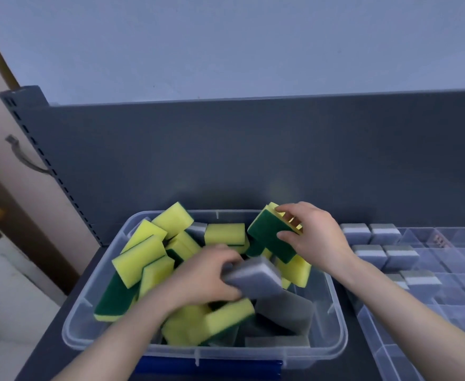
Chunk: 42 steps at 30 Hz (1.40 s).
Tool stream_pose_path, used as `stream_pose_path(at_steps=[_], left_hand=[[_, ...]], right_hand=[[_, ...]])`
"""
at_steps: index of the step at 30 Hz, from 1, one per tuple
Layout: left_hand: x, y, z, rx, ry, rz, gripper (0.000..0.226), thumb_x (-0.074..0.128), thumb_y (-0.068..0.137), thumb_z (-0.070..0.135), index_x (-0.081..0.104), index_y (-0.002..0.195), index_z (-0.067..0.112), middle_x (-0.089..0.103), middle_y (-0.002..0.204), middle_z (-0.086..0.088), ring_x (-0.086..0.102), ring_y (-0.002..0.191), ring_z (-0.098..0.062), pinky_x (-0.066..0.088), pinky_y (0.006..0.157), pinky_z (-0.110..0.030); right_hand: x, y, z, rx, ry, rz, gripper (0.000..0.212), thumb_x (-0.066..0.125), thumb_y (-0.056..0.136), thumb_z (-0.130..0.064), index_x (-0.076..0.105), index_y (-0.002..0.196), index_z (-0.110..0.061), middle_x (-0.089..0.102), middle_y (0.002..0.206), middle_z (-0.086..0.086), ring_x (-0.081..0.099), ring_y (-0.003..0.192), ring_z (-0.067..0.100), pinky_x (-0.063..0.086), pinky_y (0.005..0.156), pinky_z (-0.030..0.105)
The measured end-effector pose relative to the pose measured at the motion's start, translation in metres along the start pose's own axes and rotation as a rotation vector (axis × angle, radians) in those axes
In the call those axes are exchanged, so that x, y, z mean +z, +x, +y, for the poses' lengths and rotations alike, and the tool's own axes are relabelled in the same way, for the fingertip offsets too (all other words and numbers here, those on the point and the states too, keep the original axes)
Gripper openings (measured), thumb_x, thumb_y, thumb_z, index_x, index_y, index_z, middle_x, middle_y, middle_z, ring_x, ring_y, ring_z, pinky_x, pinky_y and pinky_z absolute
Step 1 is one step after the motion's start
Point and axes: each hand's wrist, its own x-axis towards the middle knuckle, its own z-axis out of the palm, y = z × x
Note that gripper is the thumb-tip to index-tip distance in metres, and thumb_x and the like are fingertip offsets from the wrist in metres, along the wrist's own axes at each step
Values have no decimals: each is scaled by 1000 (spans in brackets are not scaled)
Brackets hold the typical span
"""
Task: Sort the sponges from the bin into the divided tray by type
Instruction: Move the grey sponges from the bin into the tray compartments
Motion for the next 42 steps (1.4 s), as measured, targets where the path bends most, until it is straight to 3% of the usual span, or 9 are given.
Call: stream_pose_path(at_steps=[5, 12, 17, 23, 29, 33, 36, 39, 42], left_hand=[[-61, -24, -23, -140, -283, 174, 25, 75, 72, 14, 63, 89, 28, 63, 77, 14, 57, 68, -3, 44, 61, -22], [-68, -31, -35, -266, -468, 363, 31, 73, 77, 11, 62, 101, 27, 64, 93, 0, 61, 81, -15, 45, 64, -24], [-51, -33, -44, -358, -456, 471, 43, 77, 69, 15, 54, 104, 25, 59, 101, 4, 59, 89, -14, 49, 69, -29], [-40, -33, -36, -356, -473, 505, 41, 76, 75, 15, 51, 107, 21, 58, 99, 5, 56, 86, -6, 47, 65, -21], [-37, -34, -36, -342, -467, 529, 39, 77, 75, 16, 53, 105, 22, 59, 98, 9, 56, 87, -4, 44, 63, -19], [-36, -35, -43, -332, -523, 571, 37, 74, 77, 15, 57, 108, 24, 63, 100, 9, 59, 94, -8, 50, 73, -26], [-35, -35, -46, -319, -561, 616, 37, 74, 78, 15, 60, 111, 25, 65, 102, 10, 60, 96, -8, 50, 78, -25], [-32, -33, -44, -305, -564, 619, 41, 73, 80, 16, 60, 116, 27, 63, 101, 18, 58, 95, 0, 43, 71, -15], [-29, -32, -47, -296, -547, 595, 42, 73, 80, 17, 61, 119, 25, 65, 100, 15, 61, 93, -3, 46, 73, -18]], right_hand=[[19, -1, -13, -42, -15, -110, 43, 70, 78, -29, 59, 120, -27, 54, 95, -11, 55, 92, 13, 42, 76, 24], [68, 3, -29, -114, -72, -564, 20, 48, 95, -24, 62, 94, -10, 63, 96, 8, 59, 89, 27, 45, 73, 33], [67, -15, -18, -296, -414, -630, 15, 44, 85, -1, 52, 80, -13, 56, 83, 7, 51, 79, 27, 35, 53, 28], [78, -35, -10, -572, -835, -708, 20, 48, 93, -19, 60, 106, -10, 60, 110, 10, 42, 109, 30, 36, 90, 38], [60, -42, -22, -583, -781, -666, 25, 52, 89, -23, 60, 108, -9, 51, 114, 12, 43, 107, 31, 37, 92, 40], [8, -21, -46, -296, -432, -681, 29, 62, 77, -22, 58, 106, -21, 58, 102, -2, 52, 95, 18, 49, 80, 32], [-21, -4, -58, -100, -116, -426, 32, 71, 68, -28, 54, 95, -31, 58, 87, -14, 53, 81, 8, 48, 69, 30], [-7, -6, -58, -233, -178, -99, 32, 65, 67, -15, 49, 92, -26, 51, 88, -13, 49, 85, 12, 44, 67, 31], [33, -22, -44, -387, -436, -399, 43, 69, 70, -26, 48, 107, -17, 48, 119, 0, 45, 113, 23, 43, 86, 32]])
